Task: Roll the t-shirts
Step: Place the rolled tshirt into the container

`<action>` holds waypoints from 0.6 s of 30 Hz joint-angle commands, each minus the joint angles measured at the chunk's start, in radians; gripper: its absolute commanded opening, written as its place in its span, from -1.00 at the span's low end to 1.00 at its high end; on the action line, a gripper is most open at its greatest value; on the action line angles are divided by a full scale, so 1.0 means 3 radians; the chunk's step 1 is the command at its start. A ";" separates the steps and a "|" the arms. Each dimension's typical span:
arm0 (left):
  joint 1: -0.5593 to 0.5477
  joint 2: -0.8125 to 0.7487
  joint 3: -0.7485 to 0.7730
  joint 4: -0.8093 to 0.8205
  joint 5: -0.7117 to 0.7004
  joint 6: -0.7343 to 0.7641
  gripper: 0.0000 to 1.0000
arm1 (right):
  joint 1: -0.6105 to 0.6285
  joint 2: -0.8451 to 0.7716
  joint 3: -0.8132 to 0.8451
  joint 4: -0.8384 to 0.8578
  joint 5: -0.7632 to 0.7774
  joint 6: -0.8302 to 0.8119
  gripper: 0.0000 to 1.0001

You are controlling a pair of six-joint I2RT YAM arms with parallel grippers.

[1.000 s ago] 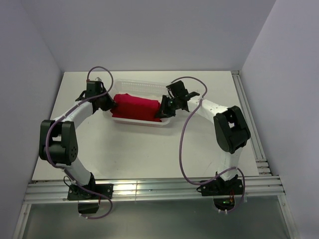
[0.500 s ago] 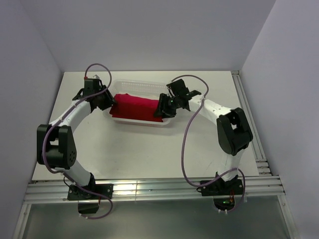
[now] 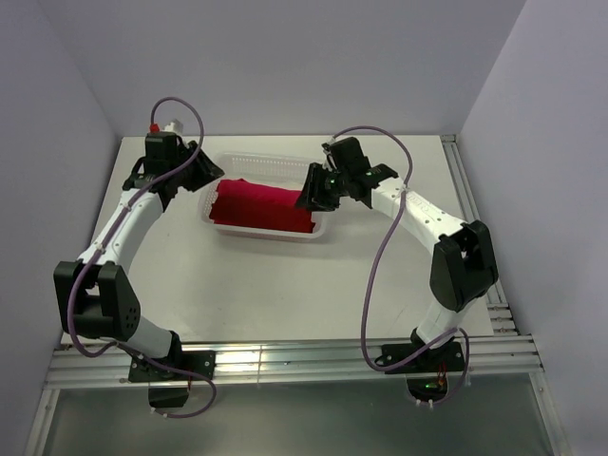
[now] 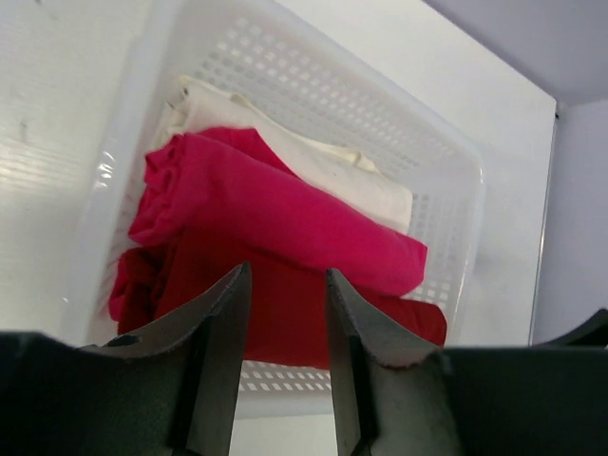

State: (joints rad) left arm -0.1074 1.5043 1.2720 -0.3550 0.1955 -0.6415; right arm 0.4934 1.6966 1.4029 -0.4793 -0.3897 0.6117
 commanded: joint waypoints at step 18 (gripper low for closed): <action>-0.0015 0.0288 -0.0574 0.0606 0.0673 -0.0137 -0.32 | 0.0017 0.0537 0.0048 0.0539 -0.0368 0.0436 -0.41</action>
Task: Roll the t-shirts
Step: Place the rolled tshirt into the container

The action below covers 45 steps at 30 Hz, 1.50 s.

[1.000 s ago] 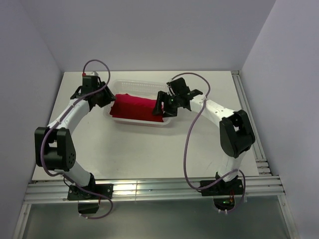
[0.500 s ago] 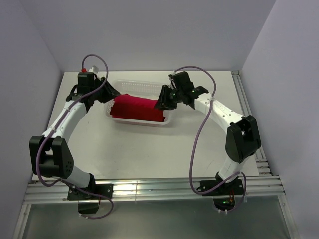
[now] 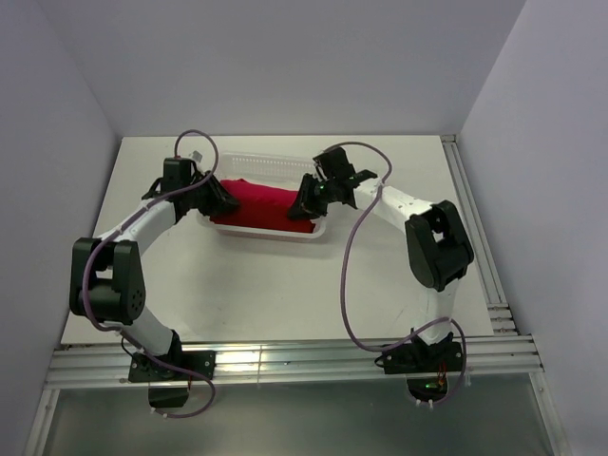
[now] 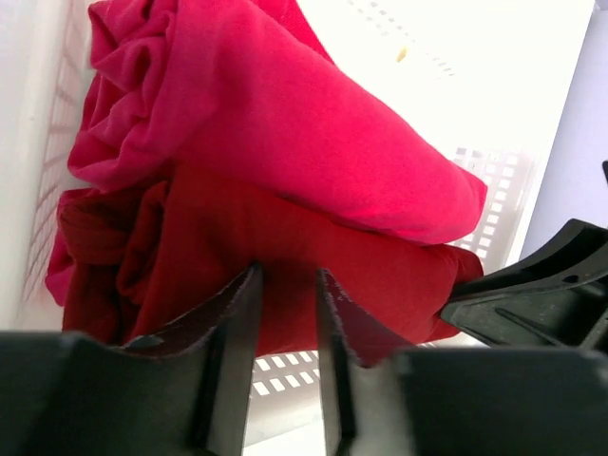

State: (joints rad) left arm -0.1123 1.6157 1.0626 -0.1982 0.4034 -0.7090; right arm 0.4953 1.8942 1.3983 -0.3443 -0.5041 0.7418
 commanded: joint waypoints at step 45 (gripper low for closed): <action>0.0006 -0.4666 -0.1533 -0.1134 -0.1667 -0.0915 0.99 | -0.0015 -0.4811 -0.2013 -0.0969 0.2488 -0.0023 0.79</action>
State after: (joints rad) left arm -0.1120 0.1581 0.5587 -0.5625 -0.0841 -0.9924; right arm 0.4938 0.4370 0.7666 -0.6415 0.2283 0.7422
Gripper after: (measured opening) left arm 0.994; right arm 0.902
